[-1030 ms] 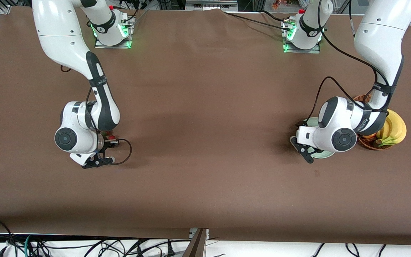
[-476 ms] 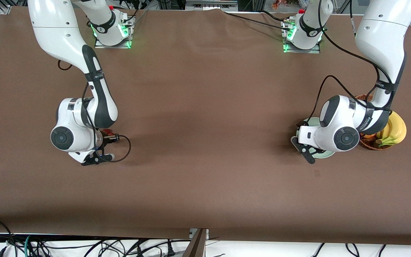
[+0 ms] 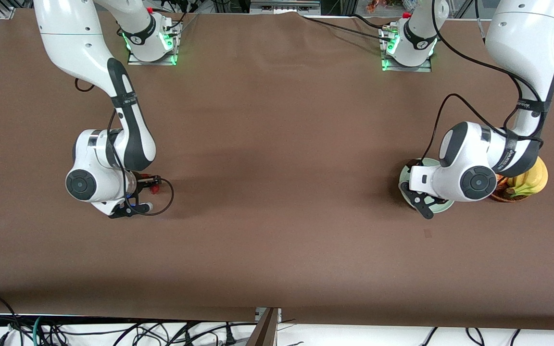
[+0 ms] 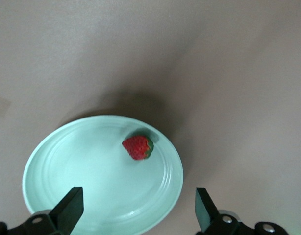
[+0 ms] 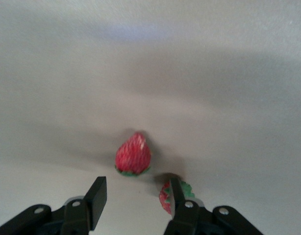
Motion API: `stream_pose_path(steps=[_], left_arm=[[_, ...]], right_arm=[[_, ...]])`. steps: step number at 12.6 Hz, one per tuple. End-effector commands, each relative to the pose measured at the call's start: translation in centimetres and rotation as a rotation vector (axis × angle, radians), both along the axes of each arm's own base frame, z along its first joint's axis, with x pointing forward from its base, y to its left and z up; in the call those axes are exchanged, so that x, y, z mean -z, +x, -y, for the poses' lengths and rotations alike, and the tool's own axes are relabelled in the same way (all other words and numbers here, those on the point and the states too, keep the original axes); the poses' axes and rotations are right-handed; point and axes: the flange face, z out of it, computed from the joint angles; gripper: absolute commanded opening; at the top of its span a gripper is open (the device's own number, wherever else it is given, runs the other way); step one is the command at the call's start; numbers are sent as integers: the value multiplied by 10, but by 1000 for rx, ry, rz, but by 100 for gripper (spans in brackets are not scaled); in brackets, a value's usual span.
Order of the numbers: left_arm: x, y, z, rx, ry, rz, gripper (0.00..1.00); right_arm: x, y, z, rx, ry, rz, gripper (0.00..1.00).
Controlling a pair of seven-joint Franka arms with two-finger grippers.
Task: Collect all strawberries into plate
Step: 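Lift the second strawberry with the right gripper and carry it mid-table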
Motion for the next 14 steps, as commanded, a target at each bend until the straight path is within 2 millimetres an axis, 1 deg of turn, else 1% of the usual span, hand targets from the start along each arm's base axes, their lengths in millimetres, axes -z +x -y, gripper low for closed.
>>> stream_pose_path(steps=[1, 2, 3, 5, 6, 7, 8, 9, 11, 12, 14], left_arm=[[-30, 8, 2, -3, -11, -18, 100], [-33, 9, 2, -12, -22, -20, 100], [-33, 9, -2, -24, -29, -20, 100], [-37, 10, -3, -38, -43, -22, 100], [-40, 10, -4, -53, -47, -34, 100], [-45, 12, -4, -66, -42, -33, 100], [-49, 12, -5, -75, -37, -39, 100], [-50, 12, -5, -76, -36, -42, 100], [-51, 13, -7, -78, -38, -40, 100], [-50, 12, -7, -77, -36, -43, 100], [-51, 13, -9, -81, -38, -40, 100]], right_arm=[[-5, -8, 2, 35, 30, 10, 56], [-3, -8, 3, 45, 39, 11, 53], [0, -7, 2, 46, 39, 24, 52], [4, -7, 3, 49, 36, 37, 46], [6, -7, 3, 49, 35, 38, 41], [8, -7, 4, 50, 32, 43, 38], [10, -6, 4, 50, 33, 49, 38], [10, -5, 4, 60, 40, 51, 32], [9, -3, 1, 58, 43, 57, 16], [7, -2, -1, 61, 48, 61, 11], [-5, 6, -8, 58, 60, 78, 8]])
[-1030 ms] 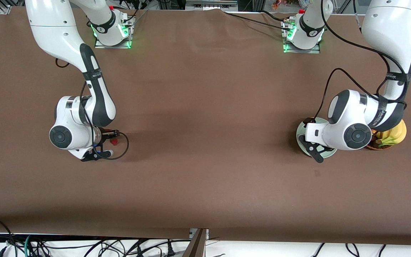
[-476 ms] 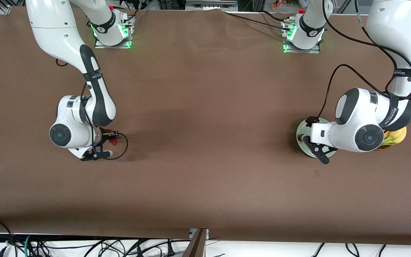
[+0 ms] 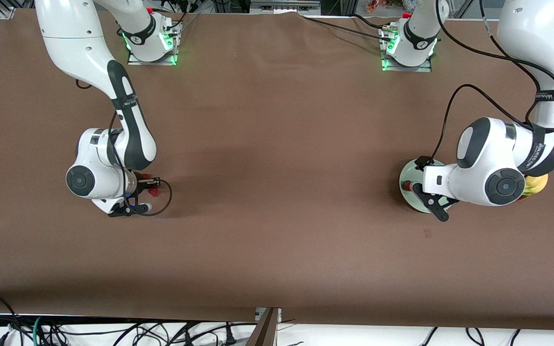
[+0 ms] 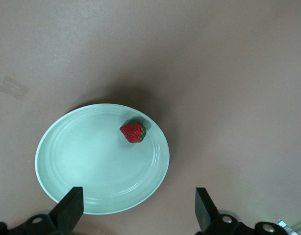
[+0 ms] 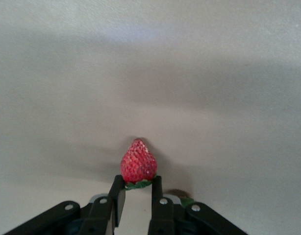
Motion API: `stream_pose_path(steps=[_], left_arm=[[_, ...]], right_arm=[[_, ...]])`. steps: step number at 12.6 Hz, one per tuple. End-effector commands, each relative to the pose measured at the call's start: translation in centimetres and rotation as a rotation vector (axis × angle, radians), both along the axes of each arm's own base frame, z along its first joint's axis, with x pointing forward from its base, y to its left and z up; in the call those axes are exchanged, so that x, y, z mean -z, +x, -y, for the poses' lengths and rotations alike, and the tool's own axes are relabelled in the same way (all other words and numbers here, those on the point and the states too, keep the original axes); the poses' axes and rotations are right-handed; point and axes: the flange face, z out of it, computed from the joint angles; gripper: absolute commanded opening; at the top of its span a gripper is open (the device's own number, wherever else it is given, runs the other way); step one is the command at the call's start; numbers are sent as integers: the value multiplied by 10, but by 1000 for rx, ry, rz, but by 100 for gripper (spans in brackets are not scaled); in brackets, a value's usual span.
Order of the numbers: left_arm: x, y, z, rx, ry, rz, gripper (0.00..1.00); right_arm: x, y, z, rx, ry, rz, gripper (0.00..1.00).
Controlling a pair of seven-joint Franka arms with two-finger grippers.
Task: Collect all strawberries into plate
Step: 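Lift the second strawberry with the right gripper and carry it mid-table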
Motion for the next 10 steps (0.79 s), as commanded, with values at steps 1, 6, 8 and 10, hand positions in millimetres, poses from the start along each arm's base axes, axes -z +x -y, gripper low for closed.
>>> stream_pose_path(steps=[1, 6, 8, 10], left_arm=[[-7, 1, -1, -21, -21, -9, 100], [-6, 1, -1, -21, -22, -10, 100], [-8, 1, -3, -24, -21, -8, 100], [-8, 1, -3, -24, -21, -8, 100]], right_arm=[[-23, 13, -16, 27, 22, 40, 8], [-54, 19, -142, 193, 102, 32, 8], [-52, 17, -226, 317, 207, 26, 8], [-48, 4, -304, 450, 289, 50, 9]])
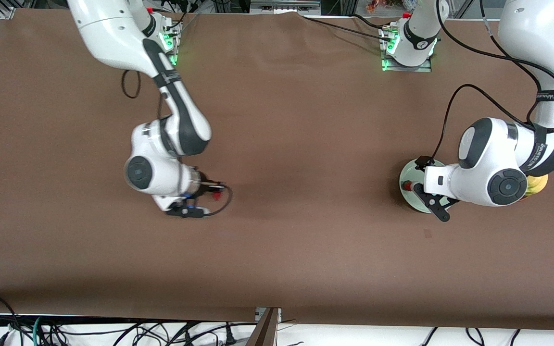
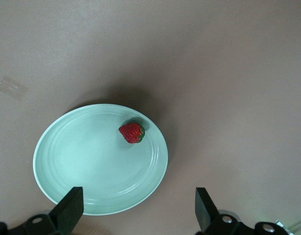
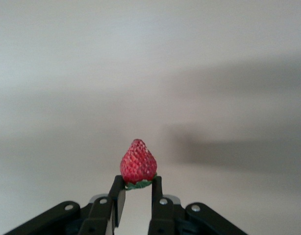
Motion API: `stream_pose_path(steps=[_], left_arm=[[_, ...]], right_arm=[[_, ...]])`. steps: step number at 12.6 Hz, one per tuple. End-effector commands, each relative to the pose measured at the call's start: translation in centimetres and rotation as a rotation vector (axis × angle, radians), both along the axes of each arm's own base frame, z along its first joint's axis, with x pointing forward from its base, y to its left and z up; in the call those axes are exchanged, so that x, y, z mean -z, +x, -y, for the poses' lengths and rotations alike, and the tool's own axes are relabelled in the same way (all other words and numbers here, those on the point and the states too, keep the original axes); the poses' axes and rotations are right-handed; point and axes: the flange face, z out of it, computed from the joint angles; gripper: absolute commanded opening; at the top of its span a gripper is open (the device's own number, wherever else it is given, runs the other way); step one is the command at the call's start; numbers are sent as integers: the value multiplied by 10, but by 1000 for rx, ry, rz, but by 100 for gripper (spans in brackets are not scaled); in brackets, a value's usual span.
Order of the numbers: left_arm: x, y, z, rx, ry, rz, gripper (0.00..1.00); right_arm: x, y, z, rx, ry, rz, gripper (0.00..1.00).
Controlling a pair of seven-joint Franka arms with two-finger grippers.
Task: Collect all strawberries into plate
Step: 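Lift the second strawberry with the right gripper and carry it mid-table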
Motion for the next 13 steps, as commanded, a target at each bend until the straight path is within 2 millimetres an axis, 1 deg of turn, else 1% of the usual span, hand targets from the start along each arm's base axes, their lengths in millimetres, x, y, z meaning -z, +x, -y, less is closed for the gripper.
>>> stream_pose_path(steps=[1, 2, 4, 5, 6, 7, 8, 9, 10, 11, 12, 13], left_arm=[[-7, 1, -2, -17, -13, -6, 100], [-7, 2, -4, -20, -18, -7, 100], [-5, 2, -2, -12, -22, -1, 100], [-4, 1, -2, -15, -22, -5, 100], [-2, 0, -1, -13, -21, -9, 100], [-1, 1, 1, -8, -22, -8, 100], [1, 1, 0, -13, -28, -12, 100], [3, -1, 3, -22, -38, -20, 100], [3, -1, 5, -30, -35, -20, 100], [3, -1, 5, -49, -42, -22, 100], [3, -2, 9, -81, -72, -31, 100], [3, -3, 13, -111, -75, -34, 100]], right_arm=[[14, -11, -90, 174, 116, 20, 9], [18, -26, -129, 243, 164, 48, 9], [31, -63, -197, 354, 246, 84, 10], [41, -84, -224, 386, 281, 108, 10], [49, -102, -243, 411, 315, 134, 13], [53, -115, -255, 430, 341, 152, 16], [52, -119, -258, 438, 350, 156, 22], [51, -122, -261, 439, 352, 153, 45], [49, -122, -262, 430, 353, 160, 59], [44, -114, -256, 431, 352, 164, 64], [40, -108, -252, 432, 345, 160, 74], [37, -102, -246, 423, 322, 148, 76]])
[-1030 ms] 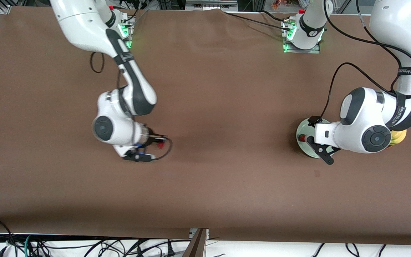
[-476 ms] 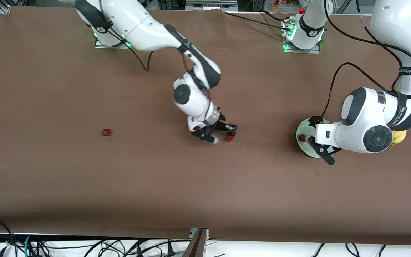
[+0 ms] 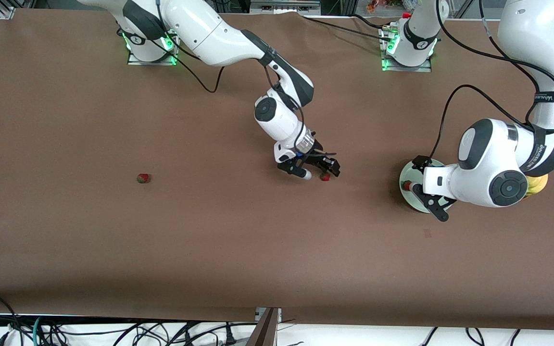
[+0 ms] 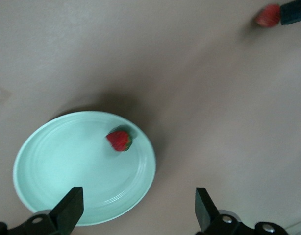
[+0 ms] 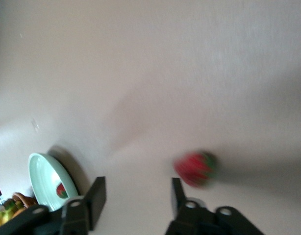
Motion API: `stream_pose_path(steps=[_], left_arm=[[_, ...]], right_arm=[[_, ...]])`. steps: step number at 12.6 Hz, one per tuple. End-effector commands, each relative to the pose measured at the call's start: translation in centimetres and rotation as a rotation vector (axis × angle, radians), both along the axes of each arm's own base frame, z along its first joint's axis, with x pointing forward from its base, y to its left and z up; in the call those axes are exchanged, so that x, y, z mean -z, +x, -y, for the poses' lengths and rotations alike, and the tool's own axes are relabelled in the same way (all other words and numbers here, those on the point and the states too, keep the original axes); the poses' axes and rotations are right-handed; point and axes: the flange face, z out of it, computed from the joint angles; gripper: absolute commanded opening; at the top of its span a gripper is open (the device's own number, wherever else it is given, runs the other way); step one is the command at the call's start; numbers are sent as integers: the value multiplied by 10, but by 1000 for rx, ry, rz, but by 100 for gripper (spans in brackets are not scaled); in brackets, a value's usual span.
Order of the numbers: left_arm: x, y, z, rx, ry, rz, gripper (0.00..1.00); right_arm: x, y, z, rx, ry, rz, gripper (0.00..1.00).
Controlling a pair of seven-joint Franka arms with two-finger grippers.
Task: Collect all strawberries into plate
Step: 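Lift the second strawberry with the right gripper and carry it mid-table, then open the right gripper to set the strawberry on the table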
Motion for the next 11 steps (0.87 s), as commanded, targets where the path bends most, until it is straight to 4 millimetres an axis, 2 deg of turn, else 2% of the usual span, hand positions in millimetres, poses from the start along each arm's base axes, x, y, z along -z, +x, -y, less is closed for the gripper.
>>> stream_pose_path(steps=[1, 2, 3, 5, 6, 7, 9, 11], left_arm=[[2, -1, 10, -86, -19, -13, 100], [4, -3, 23, -108, -19, -20, 100], [6, -8, 50, -135, 6, -21, 100], [30, -25, 85, -234, 41, -9, 100], [38, -33, 103, -278, 56, 2, 100], [42, -34, 110, -331, 58, 26, 100], [45, -44, 155, -414, 77, 48, 100], [62, -51, 196, -532, 79, 87, 100]], right_arm=[[-21, 20, 14, -24, -36, -29, 78], [-28, 38, 33, -43, -96, -49, 78], [-39, 48, 46, -97, -151, -66, 78], [-60, 84, 95, -166, -223, -91, 80], [-61, 96, 118, -214, -274, -104, 80], [-61, 107, 141, -263, -332, -114, 80], [-66, 124, 185, -371, -463, -111, 80], [-67, 141, 236, -474, -573, -136, 80]])
